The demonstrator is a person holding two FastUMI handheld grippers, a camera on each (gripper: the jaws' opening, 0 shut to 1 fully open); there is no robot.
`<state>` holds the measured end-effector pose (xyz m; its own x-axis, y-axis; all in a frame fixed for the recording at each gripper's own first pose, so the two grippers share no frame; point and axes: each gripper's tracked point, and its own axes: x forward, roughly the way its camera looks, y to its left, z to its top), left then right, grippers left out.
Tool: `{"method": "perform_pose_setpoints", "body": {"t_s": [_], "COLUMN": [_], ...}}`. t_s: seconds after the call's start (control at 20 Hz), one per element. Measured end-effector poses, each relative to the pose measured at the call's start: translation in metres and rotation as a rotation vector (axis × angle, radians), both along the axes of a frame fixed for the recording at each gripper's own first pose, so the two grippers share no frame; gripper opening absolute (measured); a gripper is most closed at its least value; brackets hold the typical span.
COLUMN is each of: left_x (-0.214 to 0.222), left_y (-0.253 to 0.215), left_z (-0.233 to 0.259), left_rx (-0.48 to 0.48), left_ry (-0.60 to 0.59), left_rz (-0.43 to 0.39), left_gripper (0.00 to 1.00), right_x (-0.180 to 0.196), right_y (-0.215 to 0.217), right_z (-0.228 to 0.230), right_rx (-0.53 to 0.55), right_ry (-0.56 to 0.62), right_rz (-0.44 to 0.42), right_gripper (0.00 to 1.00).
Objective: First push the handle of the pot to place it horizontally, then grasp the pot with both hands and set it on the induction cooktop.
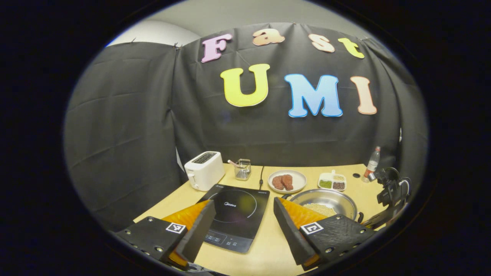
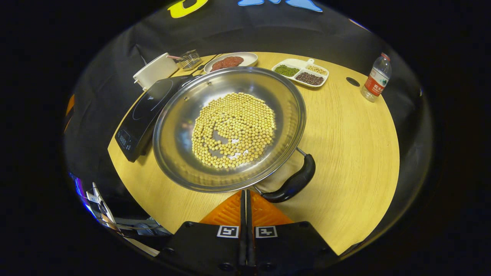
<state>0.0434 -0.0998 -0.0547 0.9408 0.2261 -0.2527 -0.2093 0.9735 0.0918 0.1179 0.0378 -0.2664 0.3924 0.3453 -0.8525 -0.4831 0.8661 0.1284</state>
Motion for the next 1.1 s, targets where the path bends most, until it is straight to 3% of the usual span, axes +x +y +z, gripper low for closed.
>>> {"method": "perform_pose_setpoints", "body": {"t_s": [0.15, 0.2, 0.25, 0.55, 0.7, 0.75, 0.95, 1.1], "left_x": [0.002, 0.002, 0.001, -0.002, -0.003, -0.003, -0.006, -0.007], "left_y": [-0.002, -0.002, -0.002, -0.006, -0.012, -0.016, -0.032, -0.047], "left_z": [-0.004, -0.005, -0.005, -0.009, -0.011, -0.01, -0.014, -0.02], "left_rx": [-0.01, -0.011, -0.009, -0.002, 0.004, 0.005, 0.011, -0.028], "left_ry": [0.007, 0.009, 0.011, 0.028, 0.033, 0.033, 0.048, 0.072], "left_rz": [0.007, 0.01, 0.013, 0.025, 0.029, 0.03, 0.035, 0.041], "left_gripper": [0.96, 0.89, 0.92, 0.92, 0.93, 0.89, 0.93, 0.89], "right_x": [0.012, 0.017, 0.022, 0.04, 0.043, 0.045, 0.057, 0.069], "right_y": [-0.013, -0.017, -0.021, -0.043, -0.045, -0.046, -0.048, -0.052], "right_z": [0.0, 0.001, 0.001, -0.003, -0.001, -0.001, 0.0, 0.003], "right_rx": [-0.018, -0.023, -0.031, -0.072, -0.031, -0.023, 0.017, 0.045], "right_ry": [-0.01, -0.014, -0.018, -0.039, -0.016, -0.014, 0.003, 0.002], "right_rz": [-0.018, -0.024, -0.029, -0.057, -0.082, -0.086, -0.12, -0.155], "right_gripper": [0.02, 0.02, 0.02, 0.02, 0.02, 0.02, 0.02, 0.02]}}
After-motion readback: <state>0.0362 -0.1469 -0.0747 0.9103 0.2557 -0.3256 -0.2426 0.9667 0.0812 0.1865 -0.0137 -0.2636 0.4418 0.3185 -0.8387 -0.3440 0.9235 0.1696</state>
